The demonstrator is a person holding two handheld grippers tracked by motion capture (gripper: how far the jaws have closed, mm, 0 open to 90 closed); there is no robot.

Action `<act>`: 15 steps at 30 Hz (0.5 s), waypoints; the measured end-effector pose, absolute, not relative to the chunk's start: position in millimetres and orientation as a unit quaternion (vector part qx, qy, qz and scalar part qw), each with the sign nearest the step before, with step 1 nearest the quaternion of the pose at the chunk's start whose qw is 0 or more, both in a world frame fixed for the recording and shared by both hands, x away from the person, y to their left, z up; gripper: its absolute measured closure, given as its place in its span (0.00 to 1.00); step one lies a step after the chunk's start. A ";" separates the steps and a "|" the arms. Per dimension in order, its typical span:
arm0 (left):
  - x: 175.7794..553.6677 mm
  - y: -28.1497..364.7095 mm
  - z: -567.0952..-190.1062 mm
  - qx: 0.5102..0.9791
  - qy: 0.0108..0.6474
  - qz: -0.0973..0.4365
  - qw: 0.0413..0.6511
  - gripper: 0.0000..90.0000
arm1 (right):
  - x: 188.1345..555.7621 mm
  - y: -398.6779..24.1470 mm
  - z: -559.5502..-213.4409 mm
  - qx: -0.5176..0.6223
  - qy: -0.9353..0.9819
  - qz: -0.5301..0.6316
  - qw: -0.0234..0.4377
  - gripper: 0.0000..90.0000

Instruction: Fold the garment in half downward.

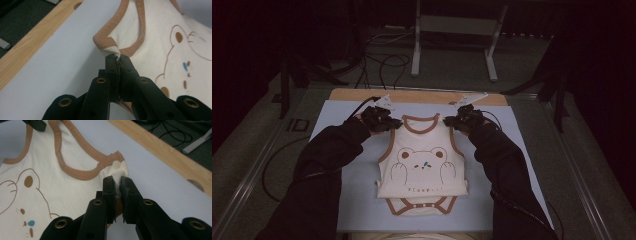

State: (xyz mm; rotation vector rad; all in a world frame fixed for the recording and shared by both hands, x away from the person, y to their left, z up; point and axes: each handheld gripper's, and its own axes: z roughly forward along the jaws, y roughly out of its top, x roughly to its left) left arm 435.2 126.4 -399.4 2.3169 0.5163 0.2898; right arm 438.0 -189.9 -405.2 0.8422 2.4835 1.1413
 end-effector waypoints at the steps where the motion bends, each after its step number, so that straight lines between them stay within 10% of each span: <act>1: 435.8 126.3 -396.7 0.900 0.202 0.116 0.369 0.98 | 438.6 -189.6 -402.4 0.293 0.859 0.396 0.143 0.92; 15: 440.7 127.7 -362.6 0.887 0.202 0.157 0.384 0.98 | 448.0 -185.9 -367.8 0.295 0.843 0.409 0.187 0.92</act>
